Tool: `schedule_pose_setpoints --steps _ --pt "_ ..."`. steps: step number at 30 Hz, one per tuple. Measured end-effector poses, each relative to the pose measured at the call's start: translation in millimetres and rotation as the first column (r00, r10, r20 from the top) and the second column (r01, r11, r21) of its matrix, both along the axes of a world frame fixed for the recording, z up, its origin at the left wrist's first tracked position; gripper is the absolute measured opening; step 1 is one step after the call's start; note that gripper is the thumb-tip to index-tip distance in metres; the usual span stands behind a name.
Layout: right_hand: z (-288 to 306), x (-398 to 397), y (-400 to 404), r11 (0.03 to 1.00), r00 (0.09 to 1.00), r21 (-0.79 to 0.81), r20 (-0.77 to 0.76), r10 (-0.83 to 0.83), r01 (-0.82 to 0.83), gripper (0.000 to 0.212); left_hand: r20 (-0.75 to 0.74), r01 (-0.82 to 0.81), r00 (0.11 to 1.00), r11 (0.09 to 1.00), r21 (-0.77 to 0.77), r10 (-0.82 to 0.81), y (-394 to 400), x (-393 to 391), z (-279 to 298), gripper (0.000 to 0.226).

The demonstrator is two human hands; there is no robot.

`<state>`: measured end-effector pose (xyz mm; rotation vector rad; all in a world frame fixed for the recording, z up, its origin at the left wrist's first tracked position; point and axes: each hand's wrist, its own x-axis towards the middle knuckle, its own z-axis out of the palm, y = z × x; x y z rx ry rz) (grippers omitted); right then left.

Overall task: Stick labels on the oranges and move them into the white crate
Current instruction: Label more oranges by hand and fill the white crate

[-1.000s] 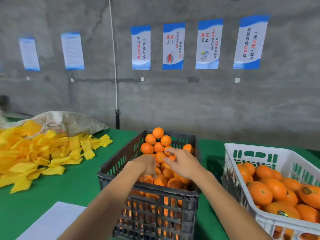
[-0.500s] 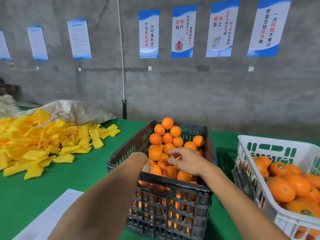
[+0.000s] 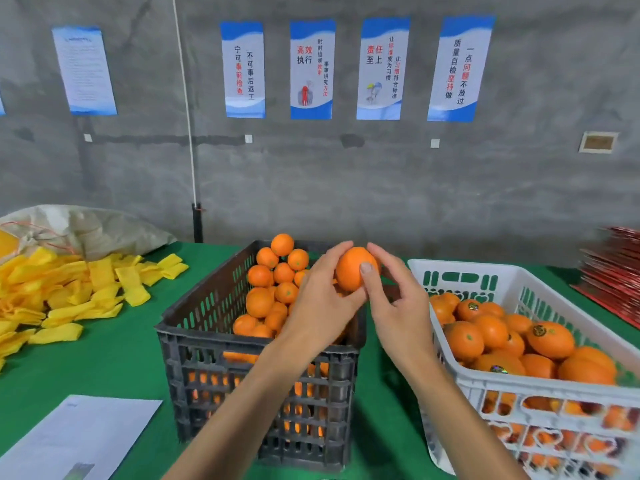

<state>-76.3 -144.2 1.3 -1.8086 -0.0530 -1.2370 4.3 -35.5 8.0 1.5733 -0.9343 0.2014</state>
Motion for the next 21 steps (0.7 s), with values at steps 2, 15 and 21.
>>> schedule_pose_setpoints --steps 2,15,21 --pt "-15 -25 -8 0.999 0.999 0.035 0.016 -0.038 0.037 0.033 0.036 0.031 0.999 0.999 0.01 -0.032 -16 -22 -14 0.069" --pt "-195 -106 -33 0.987 0.943 0.158 -0.332 0.01 0.044 0.034 -0.12 0.144 0.986 0.948 0.283 -0.114 -28 -94 -199 0.062" --pt "-250 -120 -44 0.999 0.779 0.043 -0.627 0.013 0.018 0.037 -0.105 0.101 0.993 0.903 0.418 -0.063 -5 -107 -265 0.058"
